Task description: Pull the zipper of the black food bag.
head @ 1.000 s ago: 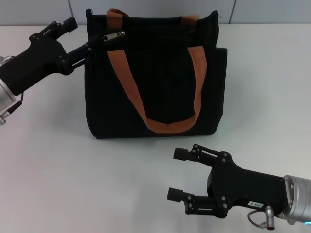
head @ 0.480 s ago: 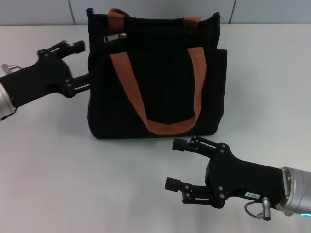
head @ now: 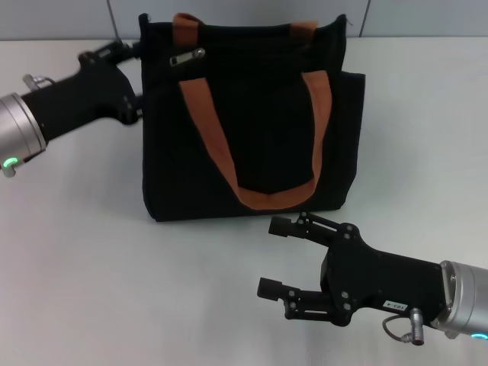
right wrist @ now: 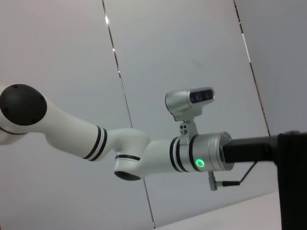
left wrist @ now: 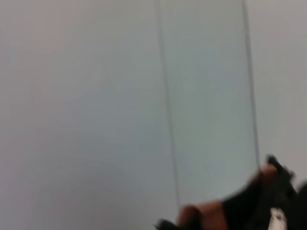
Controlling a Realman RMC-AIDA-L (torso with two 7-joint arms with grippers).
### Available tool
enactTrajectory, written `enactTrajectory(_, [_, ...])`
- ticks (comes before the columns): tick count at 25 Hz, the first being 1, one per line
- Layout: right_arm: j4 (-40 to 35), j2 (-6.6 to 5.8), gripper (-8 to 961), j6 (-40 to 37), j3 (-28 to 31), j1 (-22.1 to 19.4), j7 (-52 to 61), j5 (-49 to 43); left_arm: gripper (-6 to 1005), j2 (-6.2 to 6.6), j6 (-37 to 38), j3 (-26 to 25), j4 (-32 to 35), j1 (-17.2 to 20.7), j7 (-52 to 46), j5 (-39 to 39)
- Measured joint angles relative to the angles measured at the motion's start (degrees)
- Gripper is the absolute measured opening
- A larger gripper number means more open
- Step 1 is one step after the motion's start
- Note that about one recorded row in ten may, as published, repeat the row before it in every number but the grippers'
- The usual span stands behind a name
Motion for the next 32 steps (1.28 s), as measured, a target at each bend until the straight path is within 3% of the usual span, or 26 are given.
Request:
enactTrajectory(4, [0.1, 0.00, 791, 0.0, 0.5, -0.1, 0.0, 0.0, 736, 0.18, -0.3, -0.1, -1.2, 0.8, 0.0, -5.8])
enactTrajectory(13, [0.1, 0.00, 787, 0.1, 0.7, 0.2, 0.0, 0.0, 722, 0.13, -1.2, 0.2, -3.4, 1.1, 2.9, -6.5])
enactTrajectory(24, [0.1, 0.00, 781, 0.2, 1.4, 0.2, 0.0, 0.0, 474, -0.01, 0.4, 0.2, -4.8, 1.3, 4.2, -6.7])
enactTrajectory(32, [0.9, -0.05, 777, -3.4, 6.9, -0.6, 3.0, 0.0, 184, 0.01, 3.8, 0.7, -5.6, 1.5, 0.9, -6.8])
